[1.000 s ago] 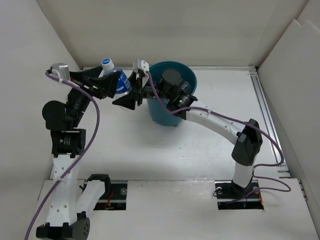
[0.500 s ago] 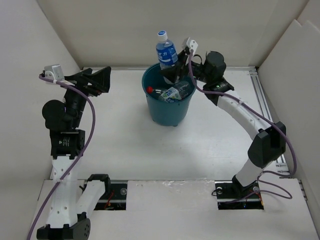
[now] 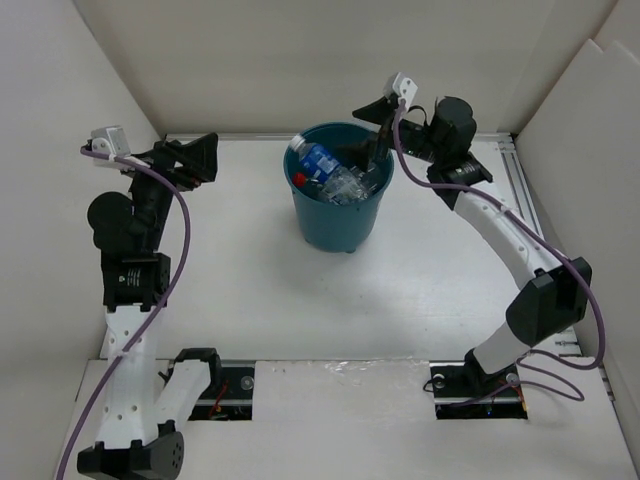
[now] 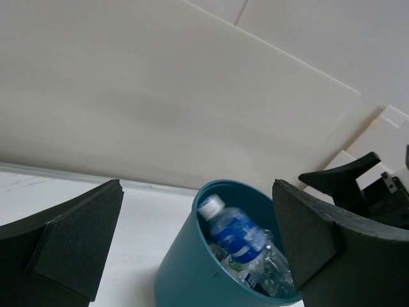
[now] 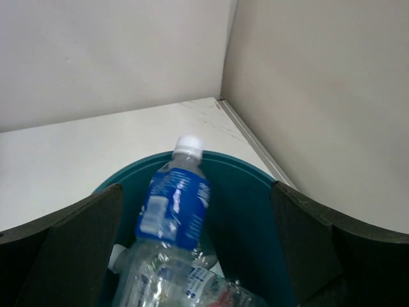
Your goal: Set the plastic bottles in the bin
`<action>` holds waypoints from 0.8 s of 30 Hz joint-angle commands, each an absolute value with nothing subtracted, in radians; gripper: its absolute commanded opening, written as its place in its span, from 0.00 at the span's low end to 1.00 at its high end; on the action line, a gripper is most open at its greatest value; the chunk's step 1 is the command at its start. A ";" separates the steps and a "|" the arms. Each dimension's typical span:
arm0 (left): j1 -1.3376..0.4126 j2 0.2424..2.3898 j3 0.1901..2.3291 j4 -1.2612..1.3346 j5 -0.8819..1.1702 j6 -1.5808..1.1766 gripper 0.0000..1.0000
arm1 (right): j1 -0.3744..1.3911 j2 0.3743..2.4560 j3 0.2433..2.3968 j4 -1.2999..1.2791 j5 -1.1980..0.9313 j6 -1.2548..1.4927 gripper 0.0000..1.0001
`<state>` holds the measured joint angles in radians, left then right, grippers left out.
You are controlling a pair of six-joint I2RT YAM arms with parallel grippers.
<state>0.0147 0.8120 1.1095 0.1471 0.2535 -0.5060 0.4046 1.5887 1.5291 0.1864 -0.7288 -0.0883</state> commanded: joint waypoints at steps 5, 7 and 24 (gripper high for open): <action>0.031 0.827 1.144 0.124 0.235 -0.511 1.00 | 0.367 1.511 1.633 -0.026 -0.612 -0.254 1.00; 0.031 0.836 1.154 0.111 0.224 -0.500 1.00 | 0.367 1.470 1.655 -0.171 -0.524 -0.349 1.00; 0.031 0.862 1.282 -0.182 -0.030 -0.454 1.00 | 0.425 0.916 1.606 -0.686 0.273 -0.575 1.00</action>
<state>0.0265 0.8936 1.2350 -0.1383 0.0498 -0.4786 0.4198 0.9775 1.6035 -0.5720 0.1337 -0.5457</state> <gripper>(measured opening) 0.996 0.999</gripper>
